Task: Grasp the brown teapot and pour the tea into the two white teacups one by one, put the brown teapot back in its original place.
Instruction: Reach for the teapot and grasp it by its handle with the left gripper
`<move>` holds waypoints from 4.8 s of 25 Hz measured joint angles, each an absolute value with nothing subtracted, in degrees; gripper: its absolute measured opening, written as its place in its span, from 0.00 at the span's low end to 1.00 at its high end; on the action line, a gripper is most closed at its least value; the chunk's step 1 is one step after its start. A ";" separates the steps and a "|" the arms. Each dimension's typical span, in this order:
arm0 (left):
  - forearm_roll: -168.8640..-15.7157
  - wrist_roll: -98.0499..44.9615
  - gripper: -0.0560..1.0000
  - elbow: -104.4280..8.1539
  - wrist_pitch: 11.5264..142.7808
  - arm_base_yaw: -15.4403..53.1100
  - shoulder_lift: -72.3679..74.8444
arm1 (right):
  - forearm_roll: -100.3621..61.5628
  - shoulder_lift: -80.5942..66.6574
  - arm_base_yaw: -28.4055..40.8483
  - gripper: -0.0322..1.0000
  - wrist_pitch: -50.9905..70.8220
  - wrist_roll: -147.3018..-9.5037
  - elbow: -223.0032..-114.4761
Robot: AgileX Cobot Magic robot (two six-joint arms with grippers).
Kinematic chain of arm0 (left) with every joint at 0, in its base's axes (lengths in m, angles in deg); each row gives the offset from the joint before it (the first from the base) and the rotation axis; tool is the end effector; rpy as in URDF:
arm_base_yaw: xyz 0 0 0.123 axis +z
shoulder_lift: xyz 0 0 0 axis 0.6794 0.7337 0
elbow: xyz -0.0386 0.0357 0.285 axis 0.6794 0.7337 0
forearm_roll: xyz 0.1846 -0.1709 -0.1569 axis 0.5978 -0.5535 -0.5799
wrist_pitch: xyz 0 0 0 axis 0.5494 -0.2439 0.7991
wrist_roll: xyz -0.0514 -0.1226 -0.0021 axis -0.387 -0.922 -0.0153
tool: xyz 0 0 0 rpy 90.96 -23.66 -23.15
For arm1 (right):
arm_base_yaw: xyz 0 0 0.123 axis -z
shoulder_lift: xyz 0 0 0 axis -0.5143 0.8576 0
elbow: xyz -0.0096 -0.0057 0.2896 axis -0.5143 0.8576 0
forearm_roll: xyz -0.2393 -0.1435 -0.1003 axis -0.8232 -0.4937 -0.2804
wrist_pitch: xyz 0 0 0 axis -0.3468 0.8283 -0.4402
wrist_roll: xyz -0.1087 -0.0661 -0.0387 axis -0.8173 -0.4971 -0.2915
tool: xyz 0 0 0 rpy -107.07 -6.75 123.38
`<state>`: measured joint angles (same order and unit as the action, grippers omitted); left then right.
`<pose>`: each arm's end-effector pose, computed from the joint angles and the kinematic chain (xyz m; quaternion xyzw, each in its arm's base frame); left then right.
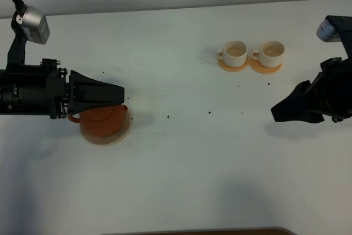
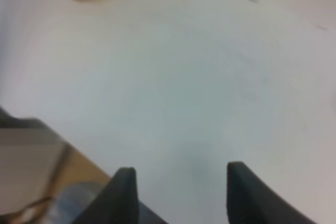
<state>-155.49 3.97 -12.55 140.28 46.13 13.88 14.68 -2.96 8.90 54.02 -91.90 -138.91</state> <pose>0.2963 -0.1021 0.1960 0.1306 0.8275 -0.4988 0.2224 0.2509 0.1786 0.2151 -0.2988 0.8936 0.2949 0.1589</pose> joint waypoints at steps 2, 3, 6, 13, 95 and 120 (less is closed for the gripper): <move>-155.03 3.16 0.33 -13.58 140.29 46.13 13.88 | 7.17 -5.24 8.90 0.44 54.30 -85.18 -139.50; -154.80 2.93 0.33 -13.97 140.29 46.13 13.88 | 3.12 -6.31 8.90 0.44 54.65 -82.16 -139.50; -153.82 2.22 0.33 -14.82 140.34 46.13 13.88 | -8.03 -10.39 8.90 0.44 56.68 -72.05 -139.50; -153.68 1.98 0.33 -14.97 140.34 46.13 13.88 | -18.45 -20.69 8.90 0.44 64.72 -63.15 -139.50; -102.24 -31.70 0.33 -35.88 121.35 28.30 22.69 | -14.61 -80.50 29.04 0.43 65.54 -69.18 -118.26; -67.98 -19.56 0.33 -40.44 135.69 19.53 25.83 | -14.55 -80.50 29.04 0.43 65.54 -69.06 -118.16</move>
<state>-67.98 -19.56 -40.44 135.69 19.53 25.83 -14.55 -80.50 29.04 65.54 -69.06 -118.16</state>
